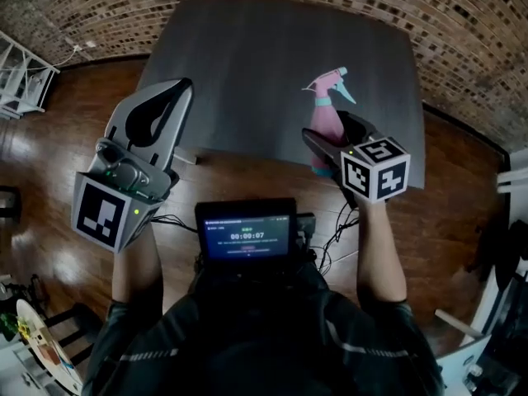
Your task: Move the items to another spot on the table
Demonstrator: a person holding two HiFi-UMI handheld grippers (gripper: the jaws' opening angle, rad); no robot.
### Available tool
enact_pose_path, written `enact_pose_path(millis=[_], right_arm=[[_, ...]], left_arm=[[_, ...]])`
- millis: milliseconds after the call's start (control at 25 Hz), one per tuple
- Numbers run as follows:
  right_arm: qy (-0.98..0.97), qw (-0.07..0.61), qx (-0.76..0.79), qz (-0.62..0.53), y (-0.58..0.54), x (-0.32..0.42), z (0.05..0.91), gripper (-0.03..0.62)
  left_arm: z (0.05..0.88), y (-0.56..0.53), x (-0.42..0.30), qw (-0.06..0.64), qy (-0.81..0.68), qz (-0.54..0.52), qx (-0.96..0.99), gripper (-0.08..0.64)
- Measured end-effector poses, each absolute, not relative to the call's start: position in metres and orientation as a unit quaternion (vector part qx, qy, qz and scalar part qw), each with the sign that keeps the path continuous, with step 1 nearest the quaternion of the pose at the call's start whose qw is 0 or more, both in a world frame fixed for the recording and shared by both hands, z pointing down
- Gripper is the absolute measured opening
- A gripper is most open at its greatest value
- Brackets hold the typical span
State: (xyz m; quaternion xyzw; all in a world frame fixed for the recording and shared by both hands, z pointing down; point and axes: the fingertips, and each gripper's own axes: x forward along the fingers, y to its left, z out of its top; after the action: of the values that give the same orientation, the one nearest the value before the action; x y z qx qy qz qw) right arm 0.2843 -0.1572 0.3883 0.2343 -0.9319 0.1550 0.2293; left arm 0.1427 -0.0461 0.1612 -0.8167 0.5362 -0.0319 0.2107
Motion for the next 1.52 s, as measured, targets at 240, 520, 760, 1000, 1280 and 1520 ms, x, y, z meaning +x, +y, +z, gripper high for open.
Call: enact_pose_path(millis=[240,520,760,1000,1280,1520], right_arm=[[-0.956,0.225,0.139,0.123,-0.111,0.208,0.354,0.367],[-0.965,0.231,0.087,0.086,-0.075,0.140,0.328,0.366],[-0.966,0.239,0.060,0.079,-0.044,0.069,0.332,0.366],[-0.964,0.250,0.049,0.077,-0.006,-0.021,0.338,0.367],[-0.961,0.257,0.058,0.080,0.033,-0.134,0.345,0.367],[-0.957,0.262,0.074,0.100,0.052,-0.190,0.359,0.367]], left_arm=[[0.158,-0.006,0.110,0.201,0.586,-0.035,-0.784,-0.003],[0.149,0.030,0.071,0.198,0.609,-0.039,-0.767,-0.003],[0.159,0.068,0.007,0.187,0.634,-0.036,-0.750,-0.003],[0.167,0.118,-0.081,0.193,0.654,-0.030,-0.731,-0.003],[0.176,0.177,-0.194,0.191,0.658,-0.023,-0.728,-0.003],[0.184,0.213,-0.255,0.184,0.670,-0.013,-0.719,-0.003]])
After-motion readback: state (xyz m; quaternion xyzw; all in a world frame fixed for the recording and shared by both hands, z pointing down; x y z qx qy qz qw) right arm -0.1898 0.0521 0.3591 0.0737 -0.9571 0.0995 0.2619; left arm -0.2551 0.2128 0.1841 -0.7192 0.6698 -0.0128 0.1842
